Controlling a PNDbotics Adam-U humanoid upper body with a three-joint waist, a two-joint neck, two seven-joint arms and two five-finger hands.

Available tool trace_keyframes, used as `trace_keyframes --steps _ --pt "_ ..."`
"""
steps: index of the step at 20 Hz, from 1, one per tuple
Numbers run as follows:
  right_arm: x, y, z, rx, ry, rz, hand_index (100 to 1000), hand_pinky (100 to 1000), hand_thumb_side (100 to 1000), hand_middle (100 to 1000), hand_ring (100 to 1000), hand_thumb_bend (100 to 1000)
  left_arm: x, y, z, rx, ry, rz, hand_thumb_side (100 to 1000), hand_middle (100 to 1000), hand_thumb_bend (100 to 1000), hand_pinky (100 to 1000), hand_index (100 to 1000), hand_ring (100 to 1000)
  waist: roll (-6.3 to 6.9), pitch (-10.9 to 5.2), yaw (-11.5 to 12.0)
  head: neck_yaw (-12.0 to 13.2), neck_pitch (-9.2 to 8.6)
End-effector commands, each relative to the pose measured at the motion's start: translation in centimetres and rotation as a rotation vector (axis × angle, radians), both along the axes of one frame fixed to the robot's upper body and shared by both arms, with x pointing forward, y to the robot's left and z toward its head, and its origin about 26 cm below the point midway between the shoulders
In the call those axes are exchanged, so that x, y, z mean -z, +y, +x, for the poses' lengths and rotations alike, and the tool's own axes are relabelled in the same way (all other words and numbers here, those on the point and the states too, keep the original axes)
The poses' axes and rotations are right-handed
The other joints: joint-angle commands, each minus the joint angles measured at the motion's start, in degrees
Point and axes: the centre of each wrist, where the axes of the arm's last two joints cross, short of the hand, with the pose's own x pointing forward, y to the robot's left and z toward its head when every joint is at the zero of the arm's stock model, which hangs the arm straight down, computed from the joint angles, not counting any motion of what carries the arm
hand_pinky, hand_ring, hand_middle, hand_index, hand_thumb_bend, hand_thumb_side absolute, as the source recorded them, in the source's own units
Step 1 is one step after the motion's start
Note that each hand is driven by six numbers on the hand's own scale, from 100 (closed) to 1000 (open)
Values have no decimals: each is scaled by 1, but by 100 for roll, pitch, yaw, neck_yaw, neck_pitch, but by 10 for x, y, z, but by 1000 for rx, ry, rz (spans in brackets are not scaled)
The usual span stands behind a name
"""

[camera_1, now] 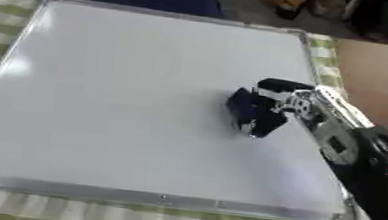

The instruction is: Wipe the whiteboard clean with a brush.

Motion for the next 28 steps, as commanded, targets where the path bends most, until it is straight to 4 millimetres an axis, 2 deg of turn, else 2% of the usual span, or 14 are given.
trace_keyframes --steps 1,7,18,28 --pt "8 -12 2 41 24 -33 466 570 273 267 671 100 -7 0 -3 7 -25 11 1000 765 208 648 810 791 39 -49 -9 -20 -36" --pt "6 -6 -2 4 26 -23 457 560 240 251 649 100 -7 1 -3 6 -26 11 1000 765 208 649 810 791 36 -56 -9 -20 -35" --pt "-4 20 -16 -125 28 -65 455 548 237 226 623 100 -7 0 -2 10 -24 12 1000 766 209 650 810 792 15 -70 -19 -41 -24" --pt "7 26 -12 -141 121 -102 473 544 265 238 626 100 -7 0 -2 10 -26 10 1000 767 209 650 810 792 -5 -76 -18 -59 -22"
